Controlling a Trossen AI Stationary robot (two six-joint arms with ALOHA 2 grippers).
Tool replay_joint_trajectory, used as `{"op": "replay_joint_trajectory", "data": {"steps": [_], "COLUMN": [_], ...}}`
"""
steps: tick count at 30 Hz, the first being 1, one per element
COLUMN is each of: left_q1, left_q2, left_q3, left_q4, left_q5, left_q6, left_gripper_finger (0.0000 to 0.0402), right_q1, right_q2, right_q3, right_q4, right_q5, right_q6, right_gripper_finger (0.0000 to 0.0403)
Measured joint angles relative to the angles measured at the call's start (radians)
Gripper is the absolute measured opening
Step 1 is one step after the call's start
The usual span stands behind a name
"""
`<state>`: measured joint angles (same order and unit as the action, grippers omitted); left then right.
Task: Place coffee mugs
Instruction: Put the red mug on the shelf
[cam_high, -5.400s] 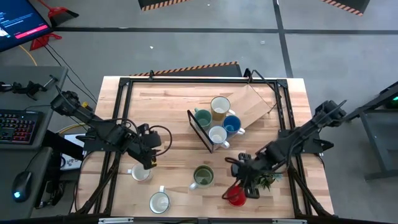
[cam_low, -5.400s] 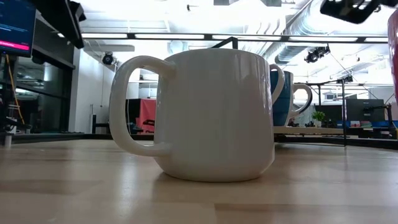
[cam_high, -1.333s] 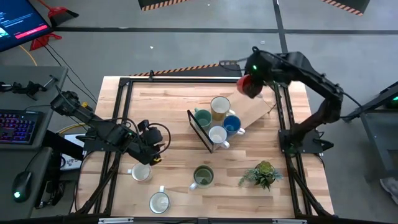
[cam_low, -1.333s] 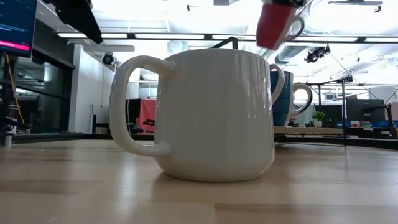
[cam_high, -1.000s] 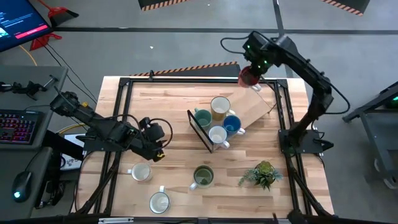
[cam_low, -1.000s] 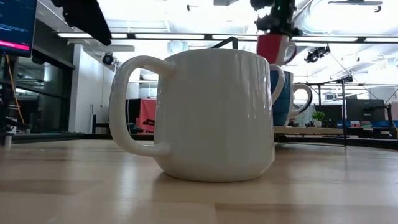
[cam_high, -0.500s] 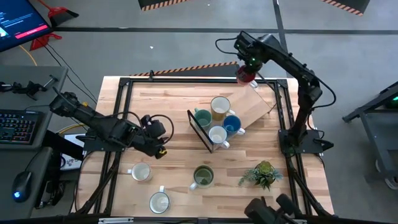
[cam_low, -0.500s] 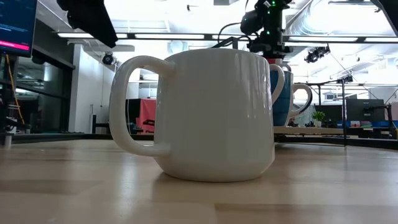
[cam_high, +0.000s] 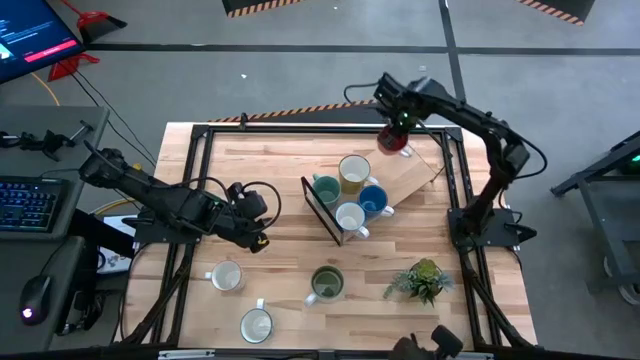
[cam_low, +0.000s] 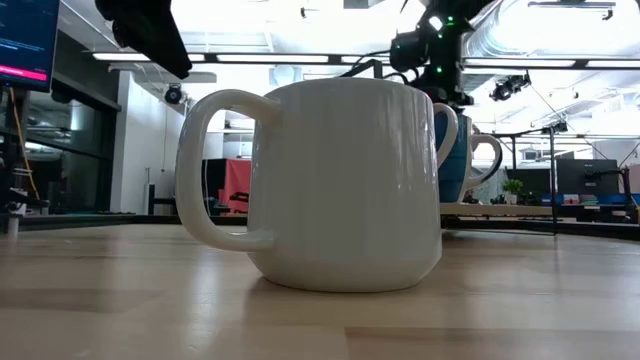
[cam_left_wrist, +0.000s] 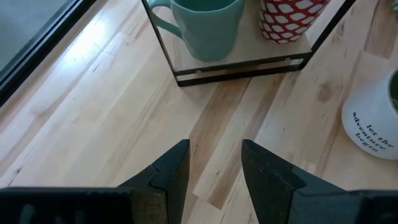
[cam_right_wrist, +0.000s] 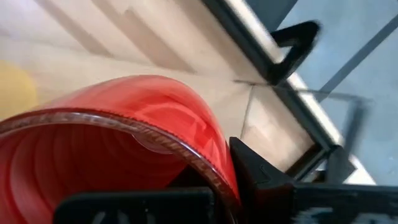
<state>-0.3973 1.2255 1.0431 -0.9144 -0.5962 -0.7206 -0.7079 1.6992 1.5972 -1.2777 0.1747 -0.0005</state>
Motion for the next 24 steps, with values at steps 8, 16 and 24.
{"op": "replay_joint_trajectory", "data": {"steps": [8, 16, 24], "left_q1": [0.0, 0.0, 0.0], "left_q2": [0.0, 0.0, 0.0], "left_q3": [0.0, 0.0, 0.0], "left_q4": [0.0, 0.001, 0.001], "left_q5": [0.001, 0.001, 0.002], "left_q6": [0.008, 0.008, -0.008], "left_gripper_finger": [0.0136, 0.0136, 0.0136], "right_q1": [0.026, 0.061, 0.061], "right_q2": [-0.111, -0.124, -0.123], "right_q3": [-0.231, -0.325, -0.327], "right_q4": [0.138, 0.265, 0.301], "right_q5": [-0.074, -0.092, -0.113], "right_q6": [0.022, 0.047, 0.053], "right_gripper_finger": [0.0, 0.0, 0.0]}}
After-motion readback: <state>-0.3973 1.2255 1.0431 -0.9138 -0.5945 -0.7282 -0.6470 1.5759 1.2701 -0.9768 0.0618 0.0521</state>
